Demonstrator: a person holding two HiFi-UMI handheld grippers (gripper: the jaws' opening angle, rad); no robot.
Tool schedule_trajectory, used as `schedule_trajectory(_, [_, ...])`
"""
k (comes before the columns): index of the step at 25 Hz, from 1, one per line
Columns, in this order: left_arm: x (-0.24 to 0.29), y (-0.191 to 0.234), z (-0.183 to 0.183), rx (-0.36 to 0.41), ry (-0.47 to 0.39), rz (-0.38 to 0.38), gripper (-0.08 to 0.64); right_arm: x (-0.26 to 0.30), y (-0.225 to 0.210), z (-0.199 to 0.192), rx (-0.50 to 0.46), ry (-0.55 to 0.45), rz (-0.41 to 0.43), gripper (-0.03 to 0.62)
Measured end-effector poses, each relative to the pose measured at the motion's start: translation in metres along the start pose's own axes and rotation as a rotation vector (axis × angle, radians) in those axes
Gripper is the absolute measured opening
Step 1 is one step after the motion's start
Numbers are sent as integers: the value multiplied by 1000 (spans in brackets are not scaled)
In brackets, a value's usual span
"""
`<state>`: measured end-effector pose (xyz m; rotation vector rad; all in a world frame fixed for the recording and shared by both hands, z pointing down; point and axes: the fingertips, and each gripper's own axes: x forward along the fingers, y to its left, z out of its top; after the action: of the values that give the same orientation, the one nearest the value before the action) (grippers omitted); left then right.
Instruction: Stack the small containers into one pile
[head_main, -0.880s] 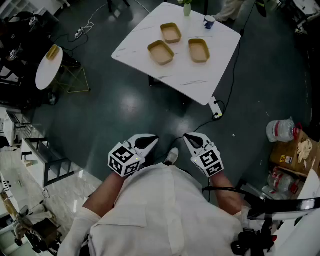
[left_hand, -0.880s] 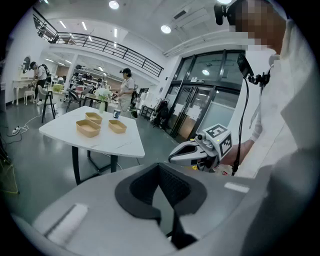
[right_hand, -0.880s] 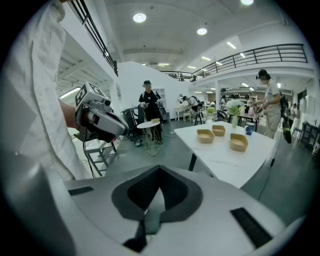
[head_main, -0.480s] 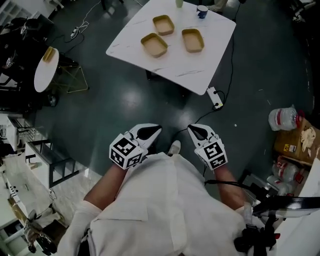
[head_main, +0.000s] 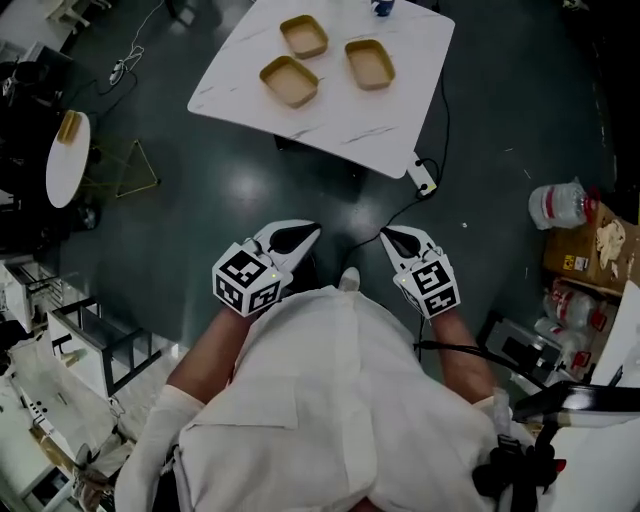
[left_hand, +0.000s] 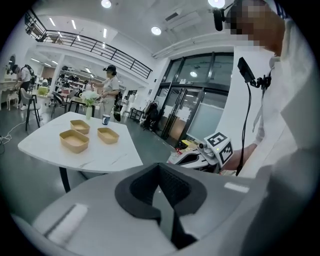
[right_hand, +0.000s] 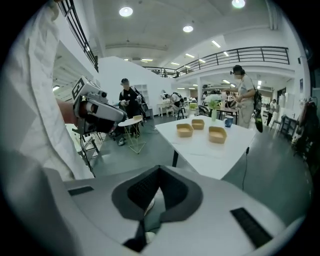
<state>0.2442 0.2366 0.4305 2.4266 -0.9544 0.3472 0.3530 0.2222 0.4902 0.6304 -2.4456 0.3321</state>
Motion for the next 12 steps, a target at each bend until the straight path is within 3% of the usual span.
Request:
schedule_trajectory(6, [-12, 58, 35, 17, -43, -60, 8, 44, -26, 46, 4, 23, -83, 5])
schedule_trajectory(12, [-40, 118, 46, 22, -56, -80, 8, 97, -57, 85, -2, 45, -153, 6])
